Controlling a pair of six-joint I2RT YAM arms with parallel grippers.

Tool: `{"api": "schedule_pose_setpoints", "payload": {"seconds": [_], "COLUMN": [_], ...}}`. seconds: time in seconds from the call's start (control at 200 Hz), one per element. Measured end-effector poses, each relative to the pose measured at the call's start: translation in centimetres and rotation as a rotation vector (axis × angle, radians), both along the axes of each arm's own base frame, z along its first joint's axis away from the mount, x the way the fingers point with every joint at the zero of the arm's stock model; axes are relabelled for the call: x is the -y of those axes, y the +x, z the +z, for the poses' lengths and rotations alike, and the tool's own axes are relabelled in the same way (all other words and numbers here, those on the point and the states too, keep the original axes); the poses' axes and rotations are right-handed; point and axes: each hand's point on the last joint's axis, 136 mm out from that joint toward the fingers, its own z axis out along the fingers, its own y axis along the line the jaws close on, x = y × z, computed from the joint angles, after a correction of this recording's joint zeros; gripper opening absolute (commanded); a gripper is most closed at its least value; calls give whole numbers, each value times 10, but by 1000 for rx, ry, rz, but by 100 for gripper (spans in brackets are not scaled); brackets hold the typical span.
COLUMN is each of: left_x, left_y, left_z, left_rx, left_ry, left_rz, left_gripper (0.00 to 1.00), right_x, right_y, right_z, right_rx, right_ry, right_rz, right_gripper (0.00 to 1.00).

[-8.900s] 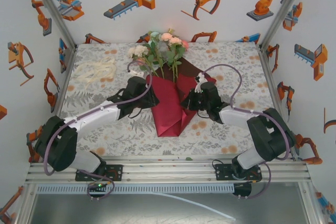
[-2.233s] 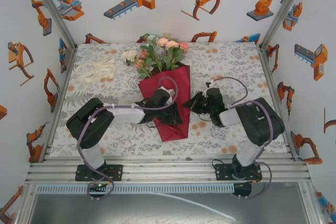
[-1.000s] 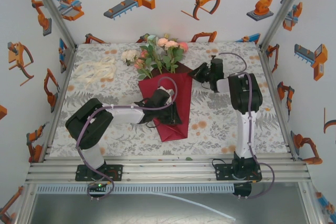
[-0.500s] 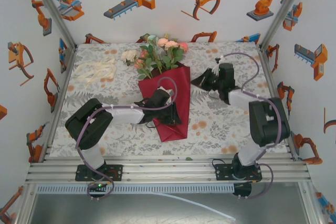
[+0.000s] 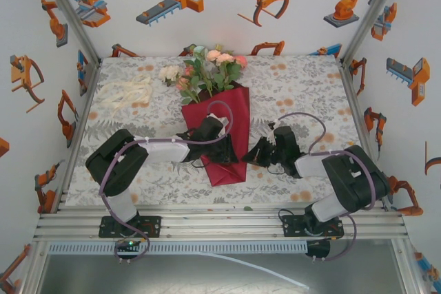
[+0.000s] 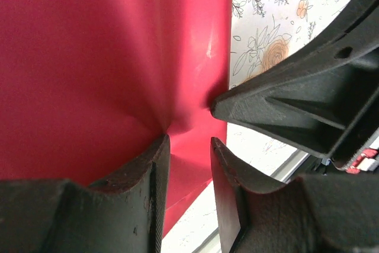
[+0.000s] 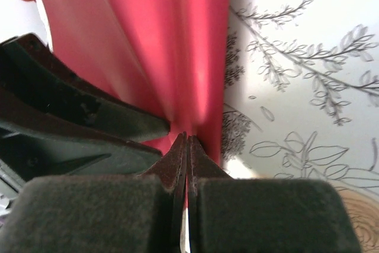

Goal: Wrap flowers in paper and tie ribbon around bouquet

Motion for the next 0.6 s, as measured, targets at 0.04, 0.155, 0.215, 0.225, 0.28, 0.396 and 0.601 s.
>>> {"api": "schedule_pose_setpoints", "payload": {"seconds": [0.04,0.155,0.215,0.225,0.28,0.396,0.601], "left_x": [0,0,0,0,0,0,0], "left_y": [0,0,0,0,0,0,0], "left_z": [0,0,0,0,0,0,0], "left_rx": [0,0,0,0,1,1,1], "left_ry": [1,2,2,2,2,3,3], "left_rz": [0,1,2,2,2,2,2], "left_gripper": [37,37,37,37,37,37,37], "right_x": [0,1,1,1,4,11,18], "right_y": [2,7,15,17,28,48,73], "right_z": [-3,-11,-10,-10,-10,-9,-10], "right_rx": [-1,-5,5,6,16,42,74], "right_ry": [-3,-7,3,4,12,30,89], "right_rz": [-7,-20,-32,-34,-57,-102,-155], "right_gripper": [0,0,0,0,0,0,0]}}
